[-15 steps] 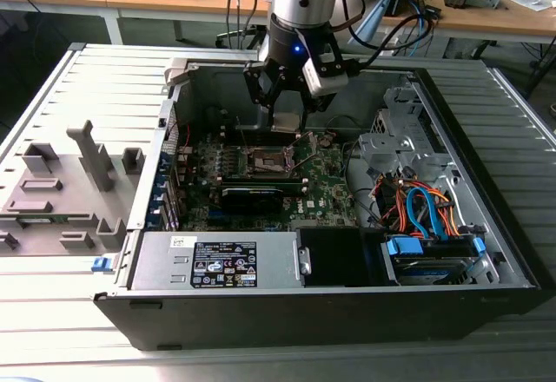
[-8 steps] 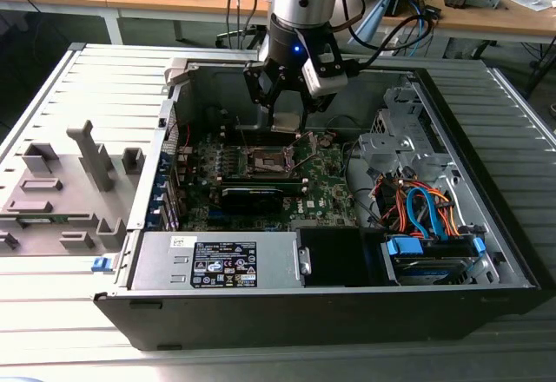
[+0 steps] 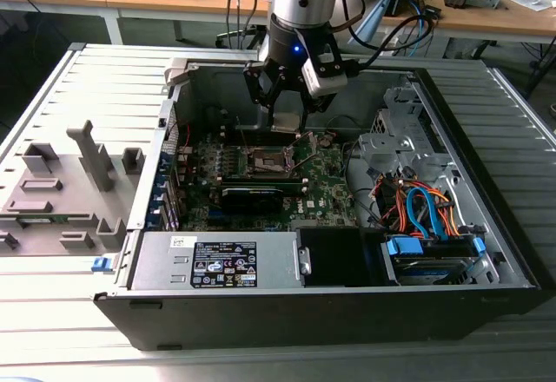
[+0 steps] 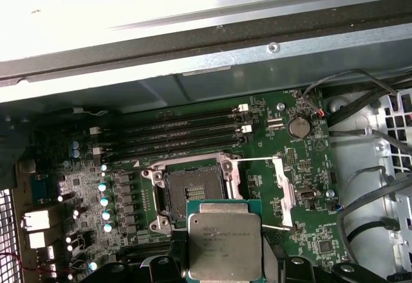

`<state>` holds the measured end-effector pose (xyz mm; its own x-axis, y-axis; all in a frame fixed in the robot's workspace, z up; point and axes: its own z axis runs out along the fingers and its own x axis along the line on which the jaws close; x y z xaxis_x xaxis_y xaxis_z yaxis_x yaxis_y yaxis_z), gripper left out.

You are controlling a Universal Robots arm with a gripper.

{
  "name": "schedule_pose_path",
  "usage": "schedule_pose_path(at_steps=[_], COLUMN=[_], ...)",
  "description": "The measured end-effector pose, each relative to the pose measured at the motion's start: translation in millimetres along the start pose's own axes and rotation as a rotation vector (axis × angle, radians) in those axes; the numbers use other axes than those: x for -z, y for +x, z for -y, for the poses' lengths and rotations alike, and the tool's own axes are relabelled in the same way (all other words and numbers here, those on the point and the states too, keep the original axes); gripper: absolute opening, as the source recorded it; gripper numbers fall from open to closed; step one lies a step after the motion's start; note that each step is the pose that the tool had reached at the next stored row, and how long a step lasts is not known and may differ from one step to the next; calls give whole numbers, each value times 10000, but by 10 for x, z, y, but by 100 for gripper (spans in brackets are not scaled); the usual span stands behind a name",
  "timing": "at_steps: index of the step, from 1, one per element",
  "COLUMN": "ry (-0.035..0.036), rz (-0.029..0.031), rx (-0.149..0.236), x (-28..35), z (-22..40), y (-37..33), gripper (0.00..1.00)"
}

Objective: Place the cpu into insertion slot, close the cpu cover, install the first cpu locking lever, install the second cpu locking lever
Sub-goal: 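Place the cpu into insertion slot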

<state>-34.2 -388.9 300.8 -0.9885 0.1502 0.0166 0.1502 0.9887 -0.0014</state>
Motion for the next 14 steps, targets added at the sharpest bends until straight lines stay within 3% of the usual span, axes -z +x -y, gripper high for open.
schedule_pose_path(at_steps=[14], ry=[1], rz=[0], rx=[-70], x=[-1], z=[0], y=[0], gripper=[55])
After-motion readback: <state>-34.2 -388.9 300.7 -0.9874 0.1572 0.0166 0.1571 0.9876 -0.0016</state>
